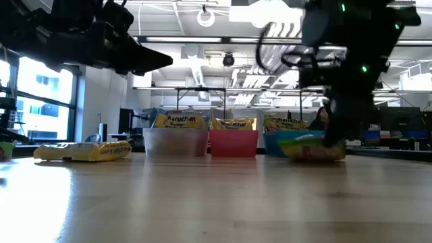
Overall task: Sort Maruchan noodles
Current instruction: Put the green noodle pack into the blue bin
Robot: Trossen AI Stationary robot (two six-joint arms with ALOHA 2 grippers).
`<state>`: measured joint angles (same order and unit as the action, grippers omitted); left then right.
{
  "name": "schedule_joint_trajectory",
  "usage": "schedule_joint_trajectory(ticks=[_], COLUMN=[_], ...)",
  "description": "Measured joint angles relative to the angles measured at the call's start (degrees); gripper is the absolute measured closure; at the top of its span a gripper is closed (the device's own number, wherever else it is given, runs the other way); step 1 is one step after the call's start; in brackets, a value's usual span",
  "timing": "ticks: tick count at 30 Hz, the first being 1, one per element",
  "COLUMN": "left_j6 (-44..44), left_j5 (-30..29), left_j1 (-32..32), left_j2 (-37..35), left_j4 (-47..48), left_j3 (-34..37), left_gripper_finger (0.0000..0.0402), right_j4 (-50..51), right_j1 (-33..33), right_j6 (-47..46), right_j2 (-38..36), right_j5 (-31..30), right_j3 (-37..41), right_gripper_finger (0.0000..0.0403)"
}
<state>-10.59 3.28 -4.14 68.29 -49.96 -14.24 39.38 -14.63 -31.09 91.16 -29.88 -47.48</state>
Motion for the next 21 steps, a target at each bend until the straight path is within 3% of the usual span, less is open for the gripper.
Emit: schedule_joint_trajectory(ticks=[7,11,21], left_j6=[0.4,0.5,-6.1], left_j5=[-3.5,-6.5,-18.2], left_j1=[4.9,8.2,13.8], left_j2=[6.3,15.2,37.2], left_j4=[0.4,0.4,0.5], left_j3=[-2.0,-6.0,-20.2], left_gripper_finger=[0.0343,0.0343,0.0341], right_j4=[-6.6,-12.3,-18.2], right_j1=[0.1,0.0,-2.5], right_j6=[4.0,4.7,5.6], right_j2=[-1.6,-1.6,-1.6], right_j5=[4.9,8.1,8.9], right_j3=[-2.9,-3.0,-3.0], right_gripper_finger=[0.0402,0.0402,0.0402])
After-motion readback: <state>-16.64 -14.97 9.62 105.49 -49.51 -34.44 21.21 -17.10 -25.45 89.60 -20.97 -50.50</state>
